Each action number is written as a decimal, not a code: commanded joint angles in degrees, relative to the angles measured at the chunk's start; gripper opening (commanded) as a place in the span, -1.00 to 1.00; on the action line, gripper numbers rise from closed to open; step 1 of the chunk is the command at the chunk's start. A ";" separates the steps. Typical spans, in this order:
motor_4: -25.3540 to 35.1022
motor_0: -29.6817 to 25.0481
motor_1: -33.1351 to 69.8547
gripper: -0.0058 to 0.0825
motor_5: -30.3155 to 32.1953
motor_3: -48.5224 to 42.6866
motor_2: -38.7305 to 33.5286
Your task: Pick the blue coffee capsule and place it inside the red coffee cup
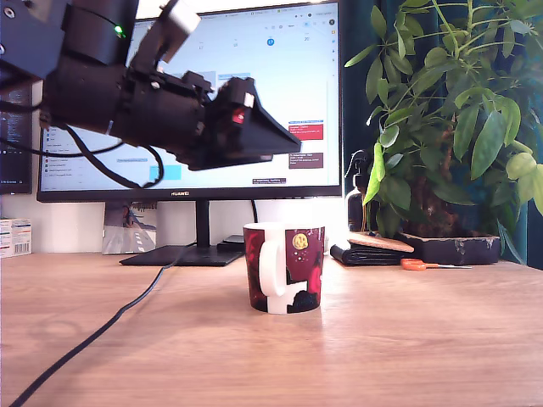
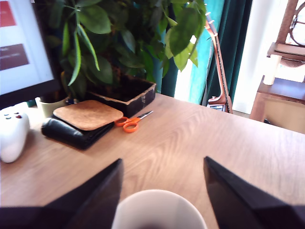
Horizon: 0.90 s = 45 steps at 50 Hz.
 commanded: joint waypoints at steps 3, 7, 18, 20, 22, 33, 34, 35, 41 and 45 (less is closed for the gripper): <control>0.15 1.97 -4.24 -0.89 0.74 -1.01 0.22; -0.72 3.41 -6.73 -0.91 0.72 -3.21 0.24; -6.88 7.98 -15.08 -0.91 1.44 -16.13 0.22; -8.41 8.85 -16.70 -0.91 1.36 -18.91 0.22; -10.58 9.64 -18.32 -0.91 1.29 -22.05 0.22; -23.67 11.93 -26.21 -0.91 1.36 -36.89 0.22; -24.28 12.02 -26.73 -0.91 1.36 -37.59 0.22; -25.07 12.13 -27.39 -0.91 1.36 -38.36 0.22; -28.26 12.61 -31.08 -0.91 1.36 -42.84 0.13; -30.71 12.61 -33.55 -0.91 1.33 -46.31 0.09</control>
